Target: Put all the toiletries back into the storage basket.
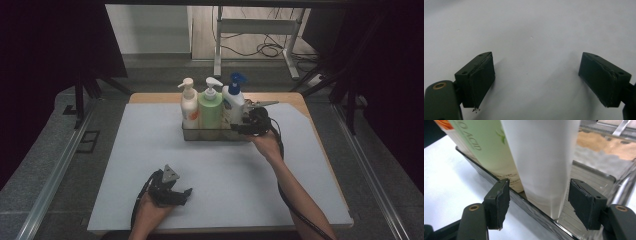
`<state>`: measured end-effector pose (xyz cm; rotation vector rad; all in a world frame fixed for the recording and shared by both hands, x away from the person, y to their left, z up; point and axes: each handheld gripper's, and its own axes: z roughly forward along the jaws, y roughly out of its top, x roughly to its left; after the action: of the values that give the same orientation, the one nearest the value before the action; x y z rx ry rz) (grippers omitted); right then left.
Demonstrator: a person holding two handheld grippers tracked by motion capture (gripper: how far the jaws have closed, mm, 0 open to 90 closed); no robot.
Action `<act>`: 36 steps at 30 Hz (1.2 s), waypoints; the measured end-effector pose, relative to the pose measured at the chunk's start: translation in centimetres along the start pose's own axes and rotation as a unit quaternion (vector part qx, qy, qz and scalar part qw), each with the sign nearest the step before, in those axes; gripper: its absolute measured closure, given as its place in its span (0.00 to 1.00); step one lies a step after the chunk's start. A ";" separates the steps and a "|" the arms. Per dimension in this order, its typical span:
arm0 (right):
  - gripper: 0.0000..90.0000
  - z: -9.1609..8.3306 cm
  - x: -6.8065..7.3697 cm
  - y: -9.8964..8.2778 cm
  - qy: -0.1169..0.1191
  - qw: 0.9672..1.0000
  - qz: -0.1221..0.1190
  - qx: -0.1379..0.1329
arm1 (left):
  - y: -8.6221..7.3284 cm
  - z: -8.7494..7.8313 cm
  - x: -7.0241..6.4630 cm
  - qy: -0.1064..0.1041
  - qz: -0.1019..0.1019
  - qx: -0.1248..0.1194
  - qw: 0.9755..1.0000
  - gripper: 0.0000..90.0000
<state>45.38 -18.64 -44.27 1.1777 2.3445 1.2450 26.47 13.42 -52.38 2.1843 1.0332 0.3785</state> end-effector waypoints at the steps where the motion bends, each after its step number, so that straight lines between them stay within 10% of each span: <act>1: 0.39 -0.4 -0.1 0.1 0.000 1.000 -0.002 -0.002 | 0.0 0.0 0.0 0.000 0.000 0.000 1.000 0.15; 9: 0.52 -3.0 -2.1 0.1 -0.024 1.000 0.002 -0.005 | 0.0 0.0 0.0 0.000 -0.001 0.000 1.000 0.15; 19: 0.98 -1.6 -2.7 0.6 -0.052 0.998 -0.013 0.012 | 0.0 0.0 0.0 0.000 0.000 0.001 1.000 0.15; 36: 0.98 2.4 -3.2 0.5 -0.047 0.998 0.007 0.048 | 0.0 0.0 0.0 0.000 0.000 0.001 1.000 0.15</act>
<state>49.01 -19.46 -45.81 1.2554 2.3547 1.0682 26.47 13.42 -52.35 2.1873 1.0338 0.3782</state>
